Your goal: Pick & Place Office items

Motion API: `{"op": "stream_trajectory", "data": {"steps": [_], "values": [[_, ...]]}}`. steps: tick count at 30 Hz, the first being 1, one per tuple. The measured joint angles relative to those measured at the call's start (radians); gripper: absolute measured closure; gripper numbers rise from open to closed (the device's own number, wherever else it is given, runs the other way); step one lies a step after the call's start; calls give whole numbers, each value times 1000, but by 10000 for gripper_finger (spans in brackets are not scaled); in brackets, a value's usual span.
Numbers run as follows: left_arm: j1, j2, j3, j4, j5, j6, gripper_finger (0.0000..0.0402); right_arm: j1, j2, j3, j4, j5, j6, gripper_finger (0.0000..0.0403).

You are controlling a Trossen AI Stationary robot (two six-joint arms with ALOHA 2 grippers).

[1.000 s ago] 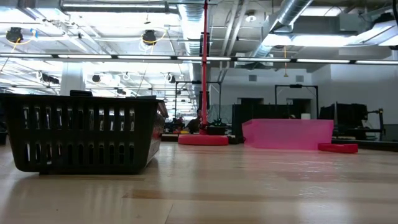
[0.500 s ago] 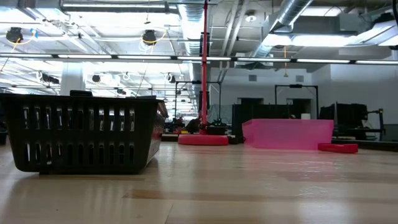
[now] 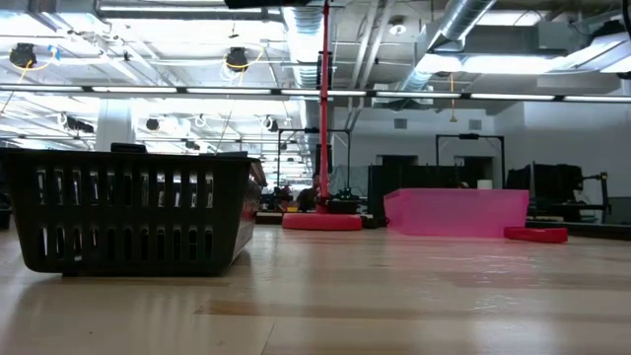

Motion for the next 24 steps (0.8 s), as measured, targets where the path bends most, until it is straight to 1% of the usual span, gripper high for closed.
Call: {"op": "stream_trajectory", "data": {"steps": [7, 10, 14, 17, 20, 24], "values": [[-20, 0, 0, -42, -101, 2, 236, 10, 0, 0, -72, 1, 49, 179], [-31, 0, 0, -43, -105, 1, 238, 17, 0, 0, -141, 2, 100, 179], [-52, -1, -11, -44, -150, -10, 241, 33, 0, 0, -263, 2, 193, 179], [-65, -2, -46, -45, -173, -62, 238, 61, 0, 0, -359, -1, 274, 179], [-73, -2, -82, -46, -178, -148, 237, 104, 0, 0, -431, 0, 346, 184], [-82, -2, -130, -47, -159, -266, 242, 179, -1, 0, -485, 63, 416, 200]]}}
